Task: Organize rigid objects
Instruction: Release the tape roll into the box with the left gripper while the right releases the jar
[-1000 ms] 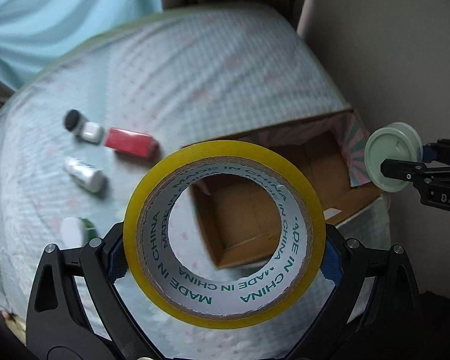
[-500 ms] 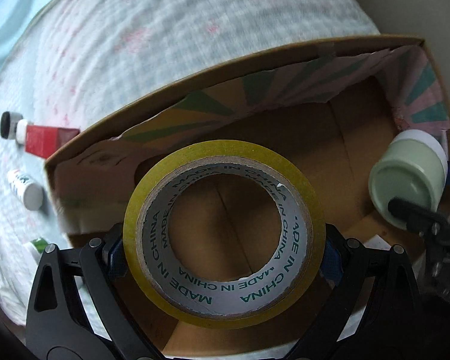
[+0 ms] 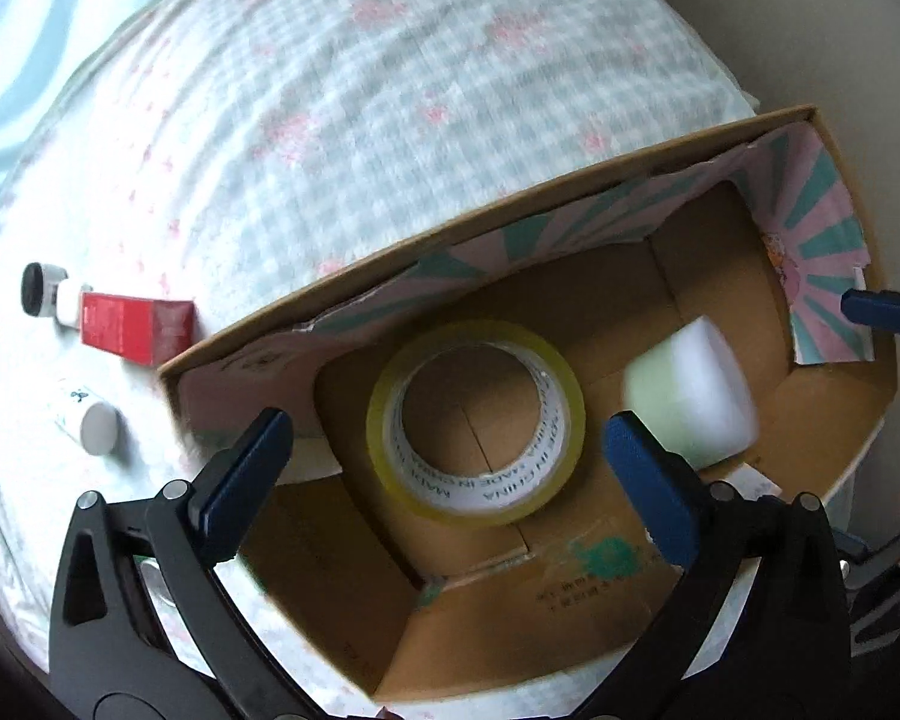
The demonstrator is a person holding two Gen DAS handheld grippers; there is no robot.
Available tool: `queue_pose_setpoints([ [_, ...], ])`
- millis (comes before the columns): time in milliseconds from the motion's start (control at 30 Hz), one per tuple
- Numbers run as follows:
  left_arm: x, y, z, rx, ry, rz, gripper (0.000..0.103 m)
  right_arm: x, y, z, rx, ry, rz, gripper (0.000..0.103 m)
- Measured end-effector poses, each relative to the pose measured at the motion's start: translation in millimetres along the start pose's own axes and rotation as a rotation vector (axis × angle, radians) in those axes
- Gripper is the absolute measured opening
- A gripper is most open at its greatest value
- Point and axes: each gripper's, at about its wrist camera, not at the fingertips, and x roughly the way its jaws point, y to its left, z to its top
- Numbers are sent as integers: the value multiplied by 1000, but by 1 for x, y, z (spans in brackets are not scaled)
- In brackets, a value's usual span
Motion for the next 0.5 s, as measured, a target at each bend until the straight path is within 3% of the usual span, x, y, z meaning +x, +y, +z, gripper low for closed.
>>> queue_pose_setpoints([
  [500, -56, 33, -14, -46, -83, 1, 103, -49, 24, 0, 0, -55, -89, 103],
])
